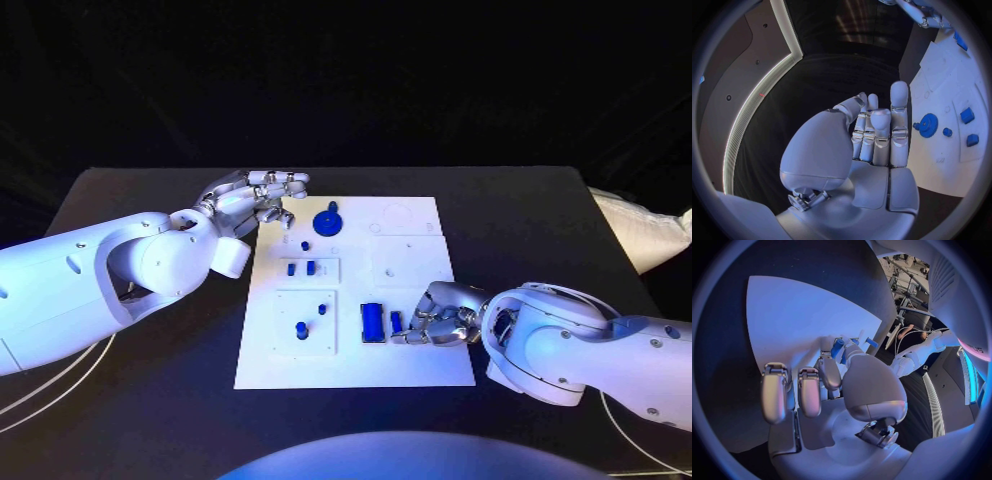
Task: Assemble the parts on the task board
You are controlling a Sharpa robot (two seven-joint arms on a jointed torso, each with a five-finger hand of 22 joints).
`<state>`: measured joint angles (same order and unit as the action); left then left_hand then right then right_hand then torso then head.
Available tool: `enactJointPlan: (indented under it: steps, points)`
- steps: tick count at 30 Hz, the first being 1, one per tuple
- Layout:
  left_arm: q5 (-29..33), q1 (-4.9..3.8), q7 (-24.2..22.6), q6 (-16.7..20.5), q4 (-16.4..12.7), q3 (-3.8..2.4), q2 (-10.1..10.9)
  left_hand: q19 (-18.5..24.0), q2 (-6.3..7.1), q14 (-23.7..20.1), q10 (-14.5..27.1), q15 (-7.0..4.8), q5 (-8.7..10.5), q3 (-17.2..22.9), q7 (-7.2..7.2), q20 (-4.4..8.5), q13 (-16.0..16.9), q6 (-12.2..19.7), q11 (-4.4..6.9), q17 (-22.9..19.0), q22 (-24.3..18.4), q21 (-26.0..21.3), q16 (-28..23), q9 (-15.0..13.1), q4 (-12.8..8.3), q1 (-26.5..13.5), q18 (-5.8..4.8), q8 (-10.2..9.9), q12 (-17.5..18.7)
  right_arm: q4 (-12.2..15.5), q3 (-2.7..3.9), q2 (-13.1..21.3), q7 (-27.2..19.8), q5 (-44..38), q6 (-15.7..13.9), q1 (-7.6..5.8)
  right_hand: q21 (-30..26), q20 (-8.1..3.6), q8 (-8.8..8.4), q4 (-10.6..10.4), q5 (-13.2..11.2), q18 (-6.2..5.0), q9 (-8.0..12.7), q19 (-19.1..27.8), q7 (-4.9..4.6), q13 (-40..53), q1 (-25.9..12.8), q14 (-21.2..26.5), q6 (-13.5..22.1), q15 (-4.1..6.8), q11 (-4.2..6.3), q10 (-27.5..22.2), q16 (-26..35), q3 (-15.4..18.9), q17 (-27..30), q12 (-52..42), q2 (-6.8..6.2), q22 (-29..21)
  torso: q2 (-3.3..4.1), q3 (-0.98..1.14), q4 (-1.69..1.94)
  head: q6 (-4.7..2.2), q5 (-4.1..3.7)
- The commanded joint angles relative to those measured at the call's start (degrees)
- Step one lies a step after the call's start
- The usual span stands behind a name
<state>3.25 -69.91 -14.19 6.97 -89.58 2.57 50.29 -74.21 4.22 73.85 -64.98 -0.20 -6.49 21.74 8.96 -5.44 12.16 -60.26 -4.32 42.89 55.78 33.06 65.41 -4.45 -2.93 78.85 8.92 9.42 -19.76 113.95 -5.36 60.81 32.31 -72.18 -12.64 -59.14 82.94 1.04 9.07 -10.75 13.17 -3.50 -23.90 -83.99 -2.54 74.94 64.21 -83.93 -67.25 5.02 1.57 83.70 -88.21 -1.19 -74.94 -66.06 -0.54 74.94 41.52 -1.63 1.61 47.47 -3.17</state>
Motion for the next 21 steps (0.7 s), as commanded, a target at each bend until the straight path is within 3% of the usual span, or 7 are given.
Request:
enactJointPlan:
  steps: [1,12,21]
  points:
    - [-0.18,-0.01,-0.17,-1.04,-0.07,-0.03,-0.07,0.41,-0.45,-0.34,0.57,-0.04,-0.19,-0.27,0.04,0.0,0.09,0.47,0.0,-0.1,-0.04,-0.13,0.01,0.09,-0.11,0.3,0.74,0.24,-0.38,-0.75,-0.02,-0.2,-0.5,-0.95,0.95,0.06,0.3,-0.34,0.2,0.3,-0.3,1.04,0.02,-2.01,-0.11,2.02,0.84,-5.61,-0.02,0.33,0.07,0.12,-0.33,0.21,-12.82,0.12,0.17,3.96,0.03,0.01,-0.01,0.03,0.13]
    - [-0.19,0.01,-0.13,-1.11,0.06,-0.02,-0.21,0.41,-0.45,-0.34,0.57,-0.04,-0.19,-0.27,0.04,0.0,0.09,0.47,0.0,-0.1,-0.04,-0.13,0.01,0.09,-0.11,0.3,0.74,0.24,-0.38,-2.3,-0.01,-1.19,-1.7,-1.45,0.88,0.05,0.32,-0.33,0.17,0.26,-0.43,1.04,0.02,-2.01,-0.16,2.04,0.85,-5.61,0.0,0.31,0.04,0.12,-0.35,0.49,-12.86,0.14,0.31,3.99,-0.03,0.07,-0.03,-0.07,0.23]
    - [-0.19,0.09,-0.22,-1.02,0.13,0.03,-0.26,0.41,-0.45,-0.34,0.57,-0.04,-0.19,-0.27,0.04,0.0,0.09,0.47,0.0,-0.1,-0.04,-0.13,0.01,0.09,-0.11,0.3,0.74,0.24,-0.38,-1.43,0.44,0.15,-5.95,2.23,-4.04,-0.49,-0.1,-0.25,-0.04,0.28,-0.56,0.91,0.06,-1.76,-0.33,1.72,0.76,-5.53,0.38,0.19,-0.11,-0.2,-0.09,1.74,-12.46,0.91,-0.29,3.37,-0.13,-0.01,-0.07,-0.47,0.04]
